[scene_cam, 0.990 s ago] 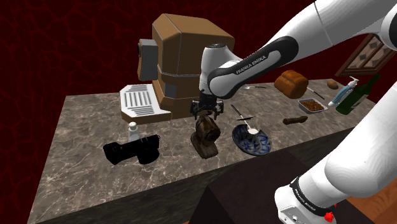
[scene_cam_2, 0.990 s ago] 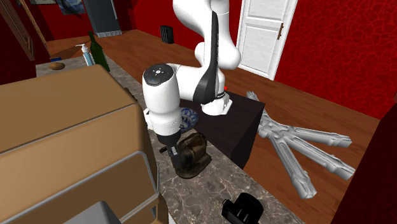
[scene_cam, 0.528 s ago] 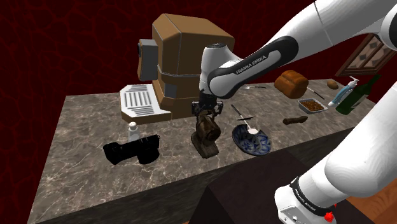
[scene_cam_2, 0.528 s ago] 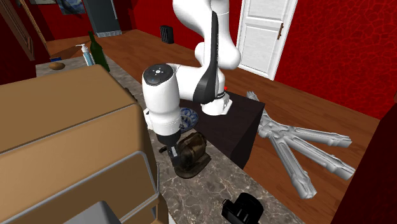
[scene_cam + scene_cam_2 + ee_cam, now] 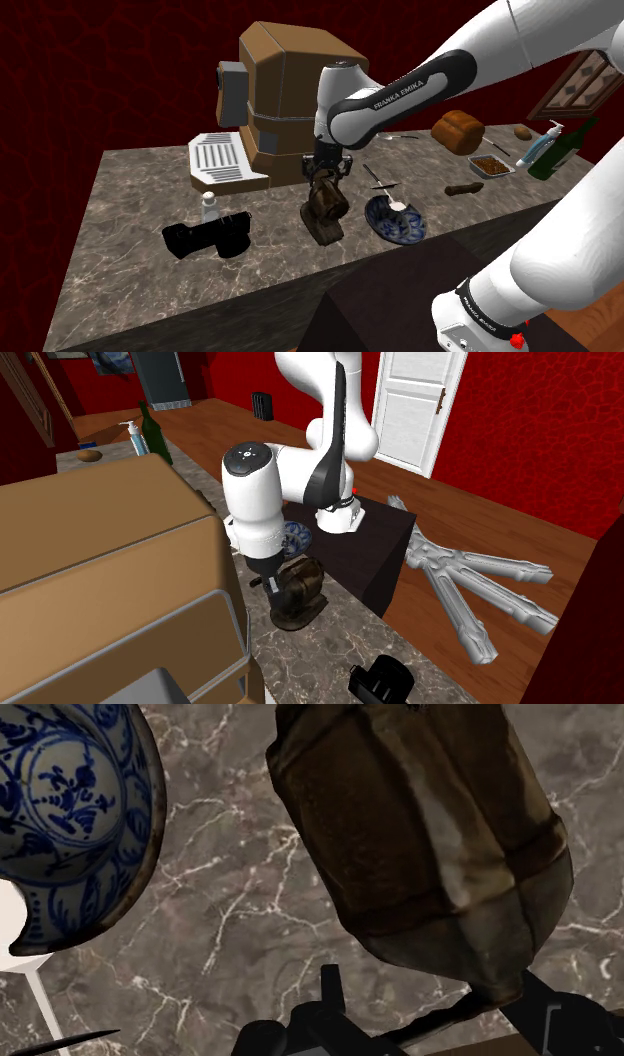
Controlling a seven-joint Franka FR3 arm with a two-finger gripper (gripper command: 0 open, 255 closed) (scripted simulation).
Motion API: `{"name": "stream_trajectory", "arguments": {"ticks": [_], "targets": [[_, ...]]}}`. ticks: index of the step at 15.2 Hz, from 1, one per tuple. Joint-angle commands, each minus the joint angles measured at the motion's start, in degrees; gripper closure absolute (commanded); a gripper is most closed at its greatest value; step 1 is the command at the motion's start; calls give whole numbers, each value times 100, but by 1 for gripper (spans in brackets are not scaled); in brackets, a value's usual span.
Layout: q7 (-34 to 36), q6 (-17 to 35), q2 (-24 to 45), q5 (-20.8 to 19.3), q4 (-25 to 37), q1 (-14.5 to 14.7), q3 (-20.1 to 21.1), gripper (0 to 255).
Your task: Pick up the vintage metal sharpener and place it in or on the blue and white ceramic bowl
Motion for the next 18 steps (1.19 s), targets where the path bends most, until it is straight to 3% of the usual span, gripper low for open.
{"name": "stream_trajectory", "arguments": {"ticks": [1, 18], "targets": [[-55, -139, -113, 63, 37, -9, 9, 255], [-388, -1425, -947, 458, 549, -23, 13, 255]]}}
